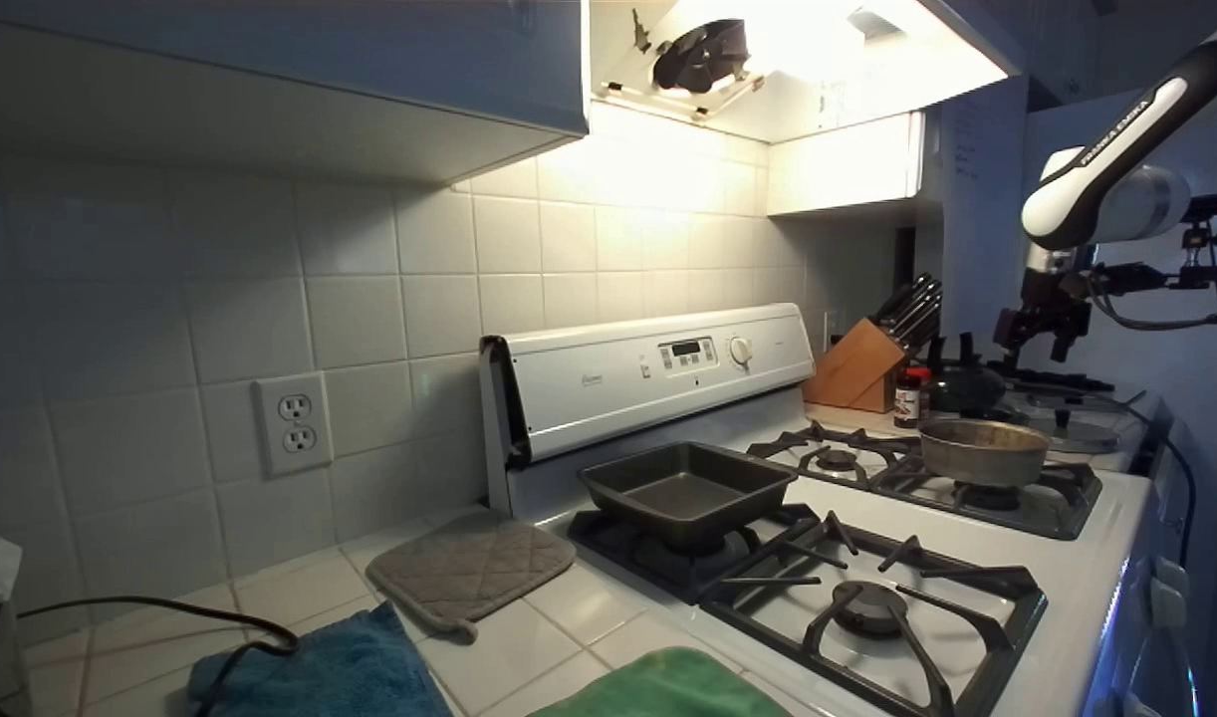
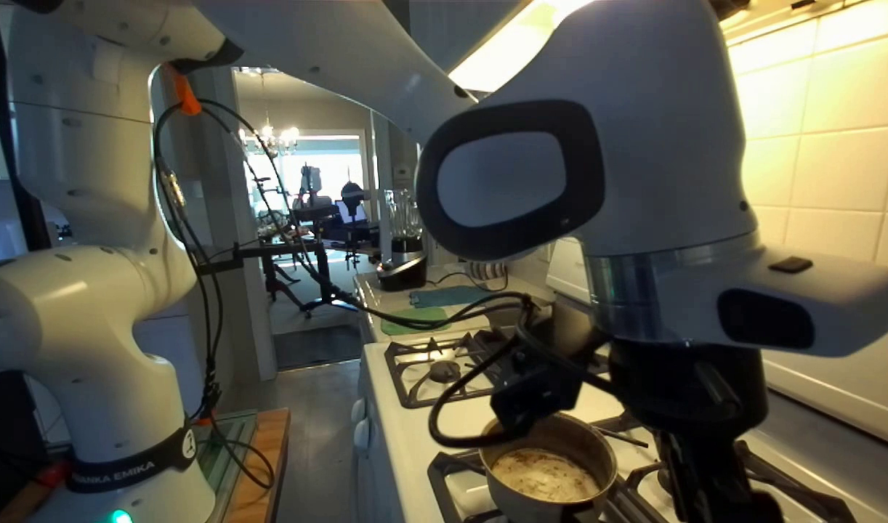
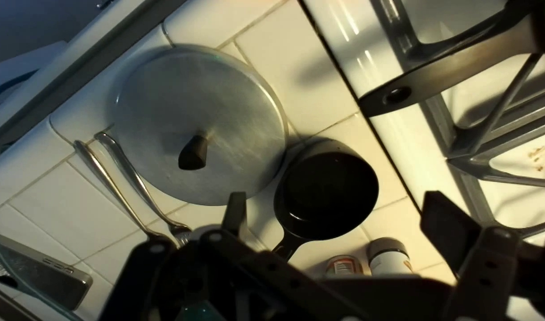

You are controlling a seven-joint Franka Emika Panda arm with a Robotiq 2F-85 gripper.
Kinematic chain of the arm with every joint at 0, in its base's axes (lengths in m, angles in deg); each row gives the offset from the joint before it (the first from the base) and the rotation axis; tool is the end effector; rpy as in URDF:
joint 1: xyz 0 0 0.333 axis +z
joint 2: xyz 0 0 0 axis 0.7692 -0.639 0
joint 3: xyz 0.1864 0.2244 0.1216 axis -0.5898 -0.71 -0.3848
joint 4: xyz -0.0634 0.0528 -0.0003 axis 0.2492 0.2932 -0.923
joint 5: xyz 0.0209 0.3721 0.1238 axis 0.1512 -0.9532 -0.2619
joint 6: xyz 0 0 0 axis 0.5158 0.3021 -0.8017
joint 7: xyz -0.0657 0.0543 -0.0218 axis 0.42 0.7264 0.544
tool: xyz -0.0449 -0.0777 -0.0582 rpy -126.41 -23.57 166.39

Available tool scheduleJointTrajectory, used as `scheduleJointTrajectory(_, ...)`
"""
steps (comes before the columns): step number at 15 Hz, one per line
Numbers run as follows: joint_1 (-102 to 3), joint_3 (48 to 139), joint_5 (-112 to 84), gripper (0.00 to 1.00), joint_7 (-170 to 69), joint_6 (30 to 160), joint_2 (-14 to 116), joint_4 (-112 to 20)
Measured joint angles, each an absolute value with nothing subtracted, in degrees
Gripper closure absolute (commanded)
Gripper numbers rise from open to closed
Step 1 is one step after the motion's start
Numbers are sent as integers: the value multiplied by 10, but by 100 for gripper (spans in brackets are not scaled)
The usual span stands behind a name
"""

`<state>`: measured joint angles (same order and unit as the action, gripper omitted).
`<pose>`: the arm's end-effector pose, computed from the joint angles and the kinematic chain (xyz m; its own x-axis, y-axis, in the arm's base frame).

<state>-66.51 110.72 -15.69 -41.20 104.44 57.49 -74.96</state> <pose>0.4706 -0.3512 0.3599 0.8395 -0.4963 0.2214 -0.5249 -0.8459 0.0942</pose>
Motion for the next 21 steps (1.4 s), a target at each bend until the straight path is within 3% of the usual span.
scheduleJointTrajectory(21, -753, 1054, -233, 0, -439, 1074, 339, -520)
